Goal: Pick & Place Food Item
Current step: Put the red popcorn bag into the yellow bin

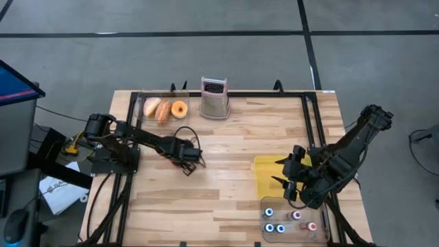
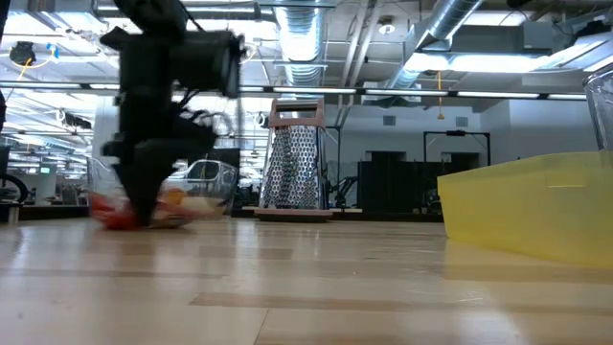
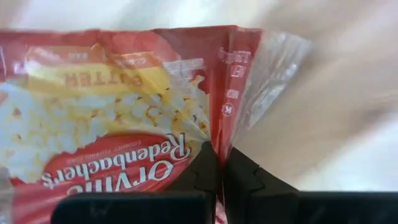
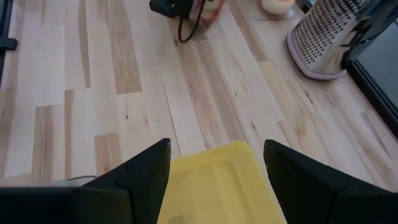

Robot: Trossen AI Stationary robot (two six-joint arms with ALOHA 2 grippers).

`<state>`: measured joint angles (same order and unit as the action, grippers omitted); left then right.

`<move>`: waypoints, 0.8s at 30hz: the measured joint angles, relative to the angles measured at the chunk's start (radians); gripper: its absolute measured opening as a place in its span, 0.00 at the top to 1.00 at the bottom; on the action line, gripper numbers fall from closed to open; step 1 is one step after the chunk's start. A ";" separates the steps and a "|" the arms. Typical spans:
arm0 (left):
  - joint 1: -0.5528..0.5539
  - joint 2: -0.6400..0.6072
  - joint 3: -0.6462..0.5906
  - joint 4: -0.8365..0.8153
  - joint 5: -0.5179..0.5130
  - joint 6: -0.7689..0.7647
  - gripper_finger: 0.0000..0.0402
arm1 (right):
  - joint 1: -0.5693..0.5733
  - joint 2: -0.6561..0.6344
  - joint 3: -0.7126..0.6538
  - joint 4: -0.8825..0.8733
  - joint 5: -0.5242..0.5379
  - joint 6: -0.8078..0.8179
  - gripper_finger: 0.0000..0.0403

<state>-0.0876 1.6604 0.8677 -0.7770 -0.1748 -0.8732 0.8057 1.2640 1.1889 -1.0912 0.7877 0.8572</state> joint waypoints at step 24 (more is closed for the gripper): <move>-0.087 0.001 0.310 0.765 0.062 0.475 1.00 | -0.007 0.000 0.000 -0.076 0.024 0.082 0.38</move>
<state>-0.1751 1.6615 1.1779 -0.0119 -0.1124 -0.3978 0.7989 1.2640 1.1889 -1.1668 0.8118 0.9395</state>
